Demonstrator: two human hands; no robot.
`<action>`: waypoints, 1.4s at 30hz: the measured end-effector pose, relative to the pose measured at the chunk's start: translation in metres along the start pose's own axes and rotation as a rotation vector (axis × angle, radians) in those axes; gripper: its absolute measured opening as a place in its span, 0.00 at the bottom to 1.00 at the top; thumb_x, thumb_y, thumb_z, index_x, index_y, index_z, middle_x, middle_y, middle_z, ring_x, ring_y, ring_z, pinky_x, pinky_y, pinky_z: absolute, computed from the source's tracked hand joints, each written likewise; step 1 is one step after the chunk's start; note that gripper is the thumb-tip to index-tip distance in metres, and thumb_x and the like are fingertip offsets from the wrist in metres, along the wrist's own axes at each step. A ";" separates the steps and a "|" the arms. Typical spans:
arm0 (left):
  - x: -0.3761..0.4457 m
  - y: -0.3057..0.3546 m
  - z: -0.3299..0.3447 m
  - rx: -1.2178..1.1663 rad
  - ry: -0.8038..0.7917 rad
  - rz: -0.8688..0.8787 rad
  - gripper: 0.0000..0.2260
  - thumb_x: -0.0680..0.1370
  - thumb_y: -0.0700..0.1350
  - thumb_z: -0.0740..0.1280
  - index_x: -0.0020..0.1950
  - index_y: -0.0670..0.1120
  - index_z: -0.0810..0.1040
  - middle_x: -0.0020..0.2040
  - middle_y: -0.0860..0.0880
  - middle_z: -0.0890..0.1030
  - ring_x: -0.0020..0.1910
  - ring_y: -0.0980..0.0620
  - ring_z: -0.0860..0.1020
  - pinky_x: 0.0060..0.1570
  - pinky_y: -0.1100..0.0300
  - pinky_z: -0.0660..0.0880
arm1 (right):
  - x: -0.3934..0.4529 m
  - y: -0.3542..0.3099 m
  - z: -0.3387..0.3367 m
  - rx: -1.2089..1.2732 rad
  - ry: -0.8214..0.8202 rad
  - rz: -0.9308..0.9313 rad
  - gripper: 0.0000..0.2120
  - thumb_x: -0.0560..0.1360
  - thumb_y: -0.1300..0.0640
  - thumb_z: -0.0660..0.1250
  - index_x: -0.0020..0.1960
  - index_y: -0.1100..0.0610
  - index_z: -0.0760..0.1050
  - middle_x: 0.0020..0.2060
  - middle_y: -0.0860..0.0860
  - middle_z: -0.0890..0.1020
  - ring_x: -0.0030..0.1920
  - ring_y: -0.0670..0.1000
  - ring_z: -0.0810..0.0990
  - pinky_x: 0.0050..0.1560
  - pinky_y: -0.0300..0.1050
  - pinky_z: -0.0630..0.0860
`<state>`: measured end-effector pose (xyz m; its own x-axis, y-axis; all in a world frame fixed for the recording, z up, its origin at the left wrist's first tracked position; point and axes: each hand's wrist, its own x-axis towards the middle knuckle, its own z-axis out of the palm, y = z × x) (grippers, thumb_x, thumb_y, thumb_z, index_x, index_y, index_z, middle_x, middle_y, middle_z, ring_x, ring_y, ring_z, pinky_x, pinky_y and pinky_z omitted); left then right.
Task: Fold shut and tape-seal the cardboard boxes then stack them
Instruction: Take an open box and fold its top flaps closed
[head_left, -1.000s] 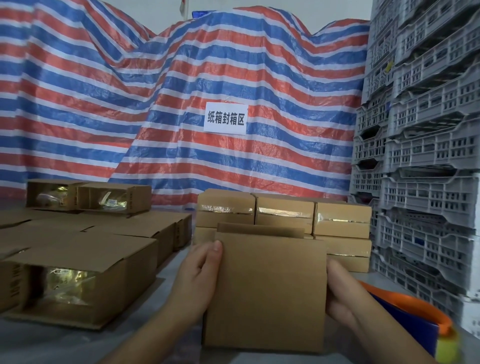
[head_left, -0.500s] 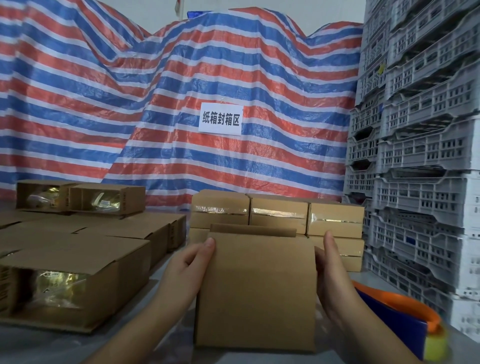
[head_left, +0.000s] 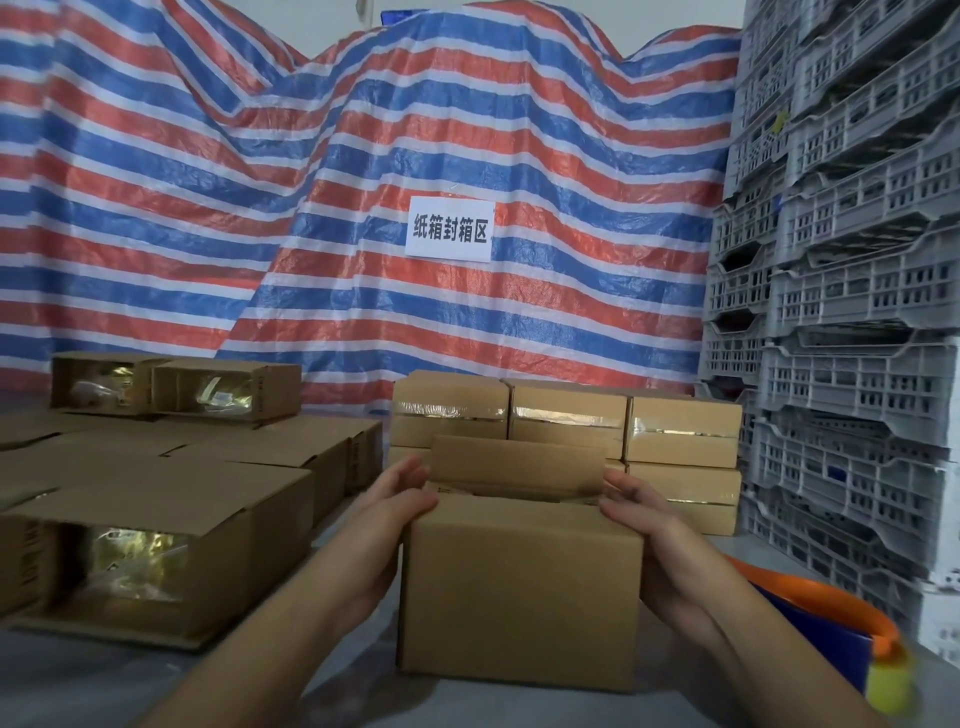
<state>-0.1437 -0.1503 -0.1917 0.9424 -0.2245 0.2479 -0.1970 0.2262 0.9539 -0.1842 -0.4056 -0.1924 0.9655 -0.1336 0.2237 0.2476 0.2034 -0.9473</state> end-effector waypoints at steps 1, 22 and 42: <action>0.000 0.001 -0.001 -0.019 -0.010 -0.001 0.25 0.79 0.38 0.64 0.75 0.52 0.66 0.71 0.51 0.72 0.67 0.49 0.72 0.73 0.47 0.64 | 0.001 0.000 -0.001 0.008 -0.022 -0.007 0.33 0.67 0.58 0.72 0.72 0.51 0.71 0.64 0.56 0.80 0.58 0.58 0.81 0.50 0.49 0.77; 0.005 0.012 -0.008 0.509 -0.041 0.191 0.12 0.82 0.40 0.61 0.51 0.53 0.83 0.57 0.55 0.79 0.57 0.58 0.75 0.48 0.65 0.69 | 0.001 0.002 0.008 -0.205 0.094 -0.241 0.14 0.78 0.68 0.63 0.42 0.60 0.85 0.49 0.55 0.85 0.56 0.57 0.80 0.59 0.52 0.74; -0.006 0.010 0.061 1.594 -0.242 0.583 0.25 0.80 0.66 0.48 0.74 0.59 0.63 0.75 0.55 0.67 0.70 0.53 0.69 0.67 0.51 0.66 | 0.010 -0.020 -0.026 -0.810 0.346 -0.267 0.09 0.81 0.52 0.63 0.46 0.54 0.79 0.43 0.53 0.82 0.47 0.53 0.79 0.48 0.51 0.76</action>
<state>-0.1679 -0.2049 -0.1736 0.6243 -0.6223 0.4722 -0.6684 -0.7384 -0.0893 -0.1815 -0.4360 -0.1768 0.7740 -0.3883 0.5002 0.2000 -0.5996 -0.7749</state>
